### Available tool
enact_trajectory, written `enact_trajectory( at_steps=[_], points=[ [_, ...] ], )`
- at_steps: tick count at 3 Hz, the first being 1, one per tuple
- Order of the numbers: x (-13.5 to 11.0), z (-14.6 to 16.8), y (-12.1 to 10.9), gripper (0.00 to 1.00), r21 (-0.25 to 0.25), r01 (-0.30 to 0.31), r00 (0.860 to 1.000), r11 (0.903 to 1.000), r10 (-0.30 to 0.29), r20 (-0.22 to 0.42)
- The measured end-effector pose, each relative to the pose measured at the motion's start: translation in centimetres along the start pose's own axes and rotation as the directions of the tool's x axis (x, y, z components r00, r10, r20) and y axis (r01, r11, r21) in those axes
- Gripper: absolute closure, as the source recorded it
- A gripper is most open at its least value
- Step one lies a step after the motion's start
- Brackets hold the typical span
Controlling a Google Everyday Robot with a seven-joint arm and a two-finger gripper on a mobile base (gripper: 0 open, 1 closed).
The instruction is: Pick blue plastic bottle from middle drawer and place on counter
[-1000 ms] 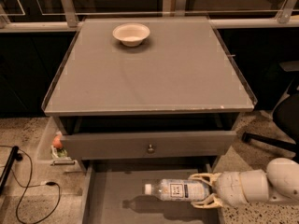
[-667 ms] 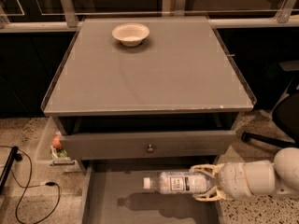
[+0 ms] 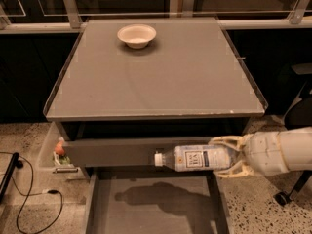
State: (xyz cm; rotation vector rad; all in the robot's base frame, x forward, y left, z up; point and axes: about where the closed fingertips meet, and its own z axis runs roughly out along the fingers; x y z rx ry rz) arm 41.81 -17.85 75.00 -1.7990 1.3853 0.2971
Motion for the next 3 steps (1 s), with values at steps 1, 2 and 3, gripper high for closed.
enact_trajectory(
  at_steps=[1, 2, 3],
  points=[
    [-3.7, -5.4, -3.6, 1.00, 0.086, 0.062, 0.998, 0.9944, -0.061, -0.014],
    [-3.7, -5.4, -4.2, 1.00, 0.083, 0.067, 0.998, 0.9943, -0.066, -0.017],
    [-3.2, -5.1, -7.3, 1.00, 0.058, 0.068, 0.997, 0.9960, -0.066, -0.026]
  ],
)
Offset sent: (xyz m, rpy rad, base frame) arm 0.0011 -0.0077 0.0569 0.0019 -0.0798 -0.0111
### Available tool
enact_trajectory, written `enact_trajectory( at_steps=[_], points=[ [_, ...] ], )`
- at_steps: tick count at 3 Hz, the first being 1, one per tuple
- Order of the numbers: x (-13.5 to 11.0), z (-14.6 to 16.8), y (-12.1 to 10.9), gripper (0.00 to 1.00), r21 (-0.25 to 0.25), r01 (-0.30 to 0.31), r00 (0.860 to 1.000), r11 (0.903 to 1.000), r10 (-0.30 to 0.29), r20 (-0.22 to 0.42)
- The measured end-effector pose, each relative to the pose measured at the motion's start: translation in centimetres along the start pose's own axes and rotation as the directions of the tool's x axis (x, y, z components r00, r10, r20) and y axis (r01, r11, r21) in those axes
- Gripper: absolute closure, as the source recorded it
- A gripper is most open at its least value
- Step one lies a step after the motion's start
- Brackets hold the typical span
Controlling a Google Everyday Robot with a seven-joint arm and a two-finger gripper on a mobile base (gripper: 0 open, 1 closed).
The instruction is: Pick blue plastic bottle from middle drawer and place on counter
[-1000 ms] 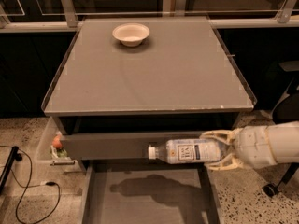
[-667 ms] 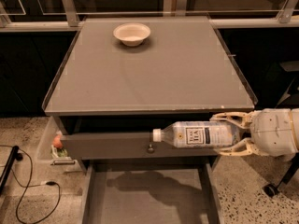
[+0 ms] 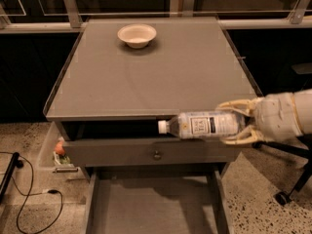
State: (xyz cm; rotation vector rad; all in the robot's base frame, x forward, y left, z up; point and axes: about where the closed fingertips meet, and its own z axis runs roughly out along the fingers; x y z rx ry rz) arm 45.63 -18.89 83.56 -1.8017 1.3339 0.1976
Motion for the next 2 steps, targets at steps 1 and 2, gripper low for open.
enact_trajectory(
  at_steps=[1, 2],
  points=[
    [1.7, 1.1, -5.3, 1.00, -0.040, -0.015, 1.000, 0.9991, 0.015, -0.003],
    [3.0, 3.3, -10.7, 1.00, -0.057, -0.032, 0.999, 0.9979, 0.032, -0.002]
  ],
)
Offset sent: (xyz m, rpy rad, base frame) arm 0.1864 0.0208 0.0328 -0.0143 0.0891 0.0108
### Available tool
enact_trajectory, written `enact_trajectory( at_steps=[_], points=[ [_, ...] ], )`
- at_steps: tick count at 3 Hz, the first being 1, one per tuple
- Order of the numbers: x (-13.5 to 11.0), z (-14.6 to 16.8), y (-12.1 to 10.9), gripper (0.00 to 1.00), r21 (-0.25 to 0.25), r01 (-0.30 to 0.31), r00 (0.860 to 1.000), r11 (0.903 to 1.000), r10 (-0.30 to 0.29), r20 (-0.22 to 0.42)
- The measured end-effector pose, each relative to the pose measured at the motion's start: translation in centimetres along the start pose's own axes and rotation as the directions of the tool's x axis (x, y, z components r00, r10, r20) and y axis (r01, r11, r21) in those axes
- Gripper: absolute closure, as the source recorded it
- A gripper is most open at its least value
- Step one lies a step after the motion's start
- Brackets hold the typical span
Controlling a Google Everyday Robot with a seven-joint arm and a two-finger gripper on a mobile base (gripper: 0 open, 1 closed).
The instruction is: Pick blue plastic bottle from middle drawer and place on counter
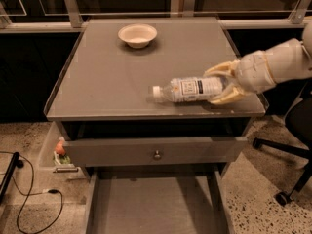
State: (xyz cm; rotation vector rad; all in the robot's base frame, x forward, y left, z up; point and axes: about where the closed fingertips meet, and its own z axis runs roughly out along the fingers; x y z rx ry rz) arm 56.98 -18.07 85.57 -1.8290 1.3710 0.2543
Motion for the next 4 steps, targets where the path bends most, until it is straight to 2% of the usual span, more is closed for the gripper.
enact_trajectory(
  at_steps=[1, 2, 3, 4],
  points=[
    [1.1, 1.5, -3.5, 1.00, -0.004, -0.044, 0.999, 0.9990, 0.044, 0.016],
    [1.6, 2.5, -5.3, 1.00, 0.021, -0.159, 0.986, 0.9870, 0.158, 0.047],
    [0.5, 2.9, -5.8, 1.00, 0.051, -0.261, 0.962, 0.9639, 0.255, 0.099],
    [-1.2, 2.9, -5.5, 1.00, 0.077, -0.325, 0.940, 0.9425, 0.314, 0.132]
  ],
)
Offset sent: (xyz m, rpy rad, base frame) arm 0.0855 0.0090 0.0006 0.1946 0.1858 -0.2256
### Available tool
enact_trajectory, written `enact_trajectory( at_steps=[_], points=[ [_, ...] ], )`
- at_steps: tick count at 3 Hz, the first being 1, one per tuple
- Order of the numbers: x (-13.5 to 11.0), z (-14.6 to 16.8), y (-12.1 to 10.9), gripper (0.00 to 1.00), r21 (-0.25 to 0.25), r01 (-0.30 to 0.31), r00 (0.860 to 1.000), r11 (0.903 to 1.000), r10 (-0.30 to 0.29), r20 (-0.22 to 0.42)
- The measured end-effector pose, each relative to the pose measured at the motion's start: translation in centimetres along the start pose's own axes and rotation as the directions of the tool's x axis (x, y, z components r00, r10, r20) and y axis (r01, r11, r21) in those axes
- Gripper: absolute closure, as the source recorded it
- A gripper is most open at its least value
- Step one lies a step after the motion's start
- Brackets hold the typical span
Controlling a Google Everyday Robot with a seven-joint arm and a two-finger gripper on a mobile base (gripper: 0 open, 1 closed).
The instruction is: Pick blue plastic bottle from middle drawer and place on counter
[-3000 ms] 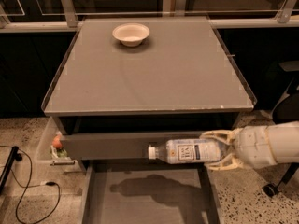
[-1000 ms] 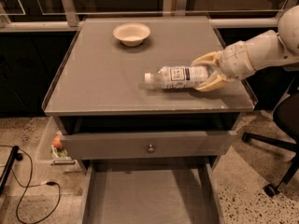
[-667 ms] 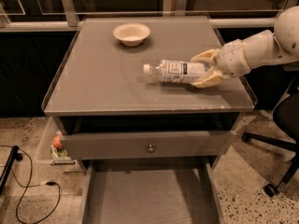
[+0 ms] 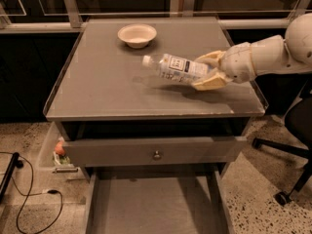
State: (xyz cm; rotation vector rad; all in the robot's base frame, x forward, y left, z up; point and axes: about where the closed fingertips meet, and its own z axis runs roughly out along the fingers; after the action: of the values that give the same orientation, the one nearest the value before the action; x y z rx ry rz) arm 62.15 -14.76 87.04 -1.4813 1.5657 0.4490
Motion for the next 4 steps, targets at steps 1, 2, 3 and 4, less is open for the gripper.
enact_trajectory(
  at_steps=[1, 2, 3, 4],
  points=[
    [-0.6, 0.7, 1.1, 1.00, 0.025, -0.038, 0.999, 0.9990, 0.039, -0.028],
    [0.9, 1.4, 1.1, 1.00, 0.058, -0.088, 0.992, 0.9944, 0.093, -0.091],
    [2.6, 1.6, 0.5, 1.00, 0.088, -0.152, 0.978, 0.9844, 0.163, -0.132],
    [2.2, 1.3, 0.4, 0.81, 0.088, -0.152, 0.978, 0.9844, 0.163, -0.132]
  ],
)
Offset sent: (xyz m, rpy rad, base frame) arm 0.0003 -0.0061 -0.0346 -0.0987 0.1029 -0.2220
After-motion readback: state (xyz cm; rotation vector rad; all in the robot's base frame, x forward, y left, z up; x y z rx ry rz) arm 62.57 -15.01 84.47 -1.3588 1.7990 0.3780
